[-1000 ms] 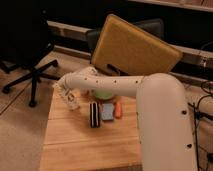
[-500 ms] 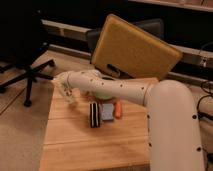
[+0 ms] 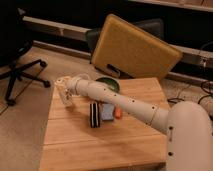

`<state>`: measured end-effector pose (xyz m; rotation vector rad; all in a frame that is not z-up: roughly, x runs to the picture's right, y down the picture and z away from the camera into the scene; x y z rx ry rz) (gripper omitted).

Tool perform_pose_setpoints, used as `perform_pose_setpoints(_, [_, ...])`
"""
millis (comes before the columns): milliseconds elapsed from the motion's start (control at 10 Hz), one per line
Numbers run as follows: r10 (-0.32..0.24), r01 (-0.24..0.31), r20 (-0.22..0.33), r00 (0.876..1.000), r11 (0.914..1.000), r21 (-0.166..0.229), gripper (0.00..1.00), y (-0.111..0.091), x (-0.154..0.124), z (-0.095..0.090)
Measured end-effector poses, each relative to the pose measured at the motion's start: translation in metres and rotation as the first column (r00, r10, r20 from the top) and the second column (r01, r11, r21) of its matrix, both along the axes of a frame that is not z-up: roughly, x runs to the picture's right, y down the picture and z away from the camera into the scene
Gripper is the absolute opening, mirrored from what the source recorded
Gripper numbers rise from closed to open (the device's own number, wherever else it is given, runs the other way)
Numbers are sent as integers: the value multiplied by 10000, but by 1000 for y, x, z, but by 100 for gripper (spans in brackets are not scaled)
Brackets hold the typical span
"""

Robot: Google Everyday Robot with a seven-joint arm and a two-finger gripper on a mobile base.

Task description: Stand the bottle upright

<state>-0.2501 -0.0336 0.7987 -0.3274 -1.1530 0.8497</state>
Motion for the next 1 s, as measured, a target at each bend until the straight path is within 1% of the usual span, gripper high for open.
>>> perform_pose_setpoints(100, [-207,206,-51,9998,9997,-140,0,10,8,8])
perform_pose_setpoints(300, [-608,603,-152,9980,9976,-331,0,18,19,14])
perform_pose_setpoints(500, [-945,931,-307,9951,9947,-428,0,20,28,18])
perform_pose_setpoints(600, [-1096,1079,-348,9934,9931,-461,0,20,28,19])
perform_pose_setpoints(1000, [-1225,1184,-612,9906,9907,-669,0,15,37,23])
